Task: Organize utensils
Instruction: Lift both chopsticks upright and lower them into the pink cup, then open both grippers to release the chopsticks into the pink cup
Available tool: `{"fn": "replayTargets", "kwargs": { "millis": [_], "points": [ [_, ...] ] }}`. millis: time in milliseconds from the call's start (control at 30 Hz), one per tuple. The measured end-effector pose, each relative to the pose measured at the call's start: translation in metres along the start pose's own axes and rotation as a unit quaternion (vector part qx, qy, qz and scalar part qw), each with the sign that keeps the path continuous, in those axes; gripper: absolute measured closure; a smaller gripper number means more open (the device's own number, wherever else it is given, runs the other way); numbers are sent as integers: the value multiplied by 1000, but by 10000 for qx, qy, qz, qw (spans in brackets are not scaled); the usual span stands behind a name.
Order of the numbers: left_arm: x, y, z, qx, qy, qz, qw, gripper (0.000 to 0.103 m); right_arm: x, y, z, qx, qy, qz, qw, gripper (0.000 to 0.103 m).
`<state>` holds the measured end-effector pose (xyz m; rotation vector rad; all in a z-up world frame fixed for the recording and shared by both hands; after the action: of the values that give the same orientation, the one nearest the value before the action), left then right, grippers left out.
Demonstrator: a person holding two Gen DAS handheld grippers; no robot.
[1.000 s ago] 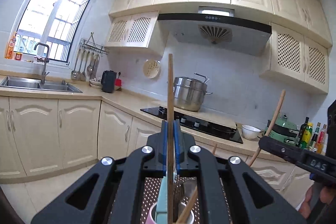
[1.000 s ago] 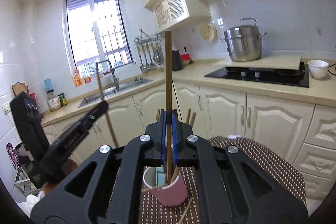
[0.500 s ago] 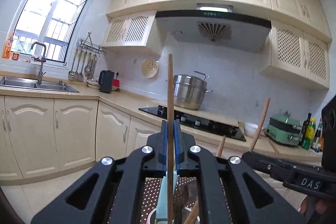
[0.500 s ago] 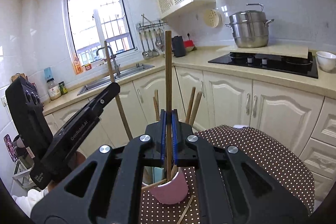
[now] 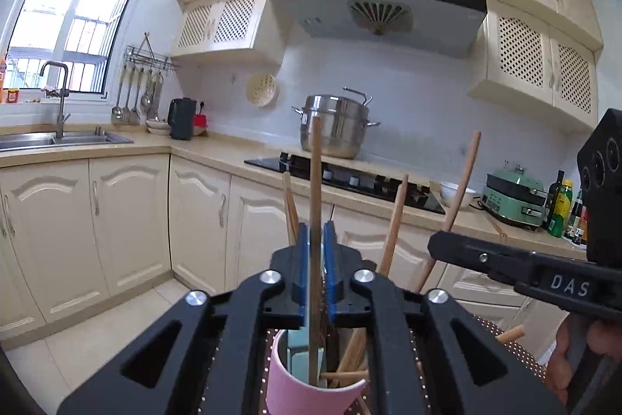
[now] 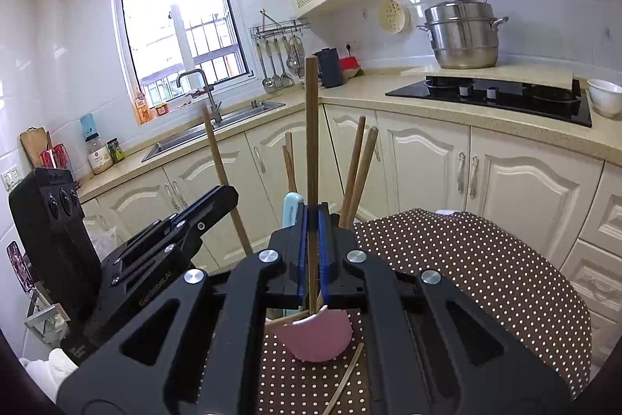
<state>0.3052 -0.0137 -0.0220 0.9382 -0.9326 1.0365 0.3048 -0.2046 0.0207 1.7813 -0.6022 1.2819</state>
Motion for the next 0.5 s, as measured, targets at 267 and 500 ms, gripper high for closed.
{"fn": "replayTargets", "kwargs": {
  "millis": [267, 500],
  "points": [
    [4, 16, -5, 145, 55, -98, 9998, 47, -8, -4, -6, -38, -54, -140, 9999, 97],
    [8, 30, -8, 258, 107, -318, 9991, 42, -13, -6, -12, 44, -122, -270, 9996, 96]
  ]
}}
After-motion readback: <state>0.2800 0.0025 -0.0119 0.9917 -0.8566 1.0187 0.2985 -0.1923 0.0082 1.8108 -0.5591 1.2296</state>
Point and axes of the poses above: each gripper's, at about its wrist camera, not at the fingertips, and y roughly against the way its jaws point, z to its right, x to its top, the point moved 1 cm from there along -y, roughly the way its jaws point, and after that the axes turned 8 degrees about y, right-handed, at the moved point
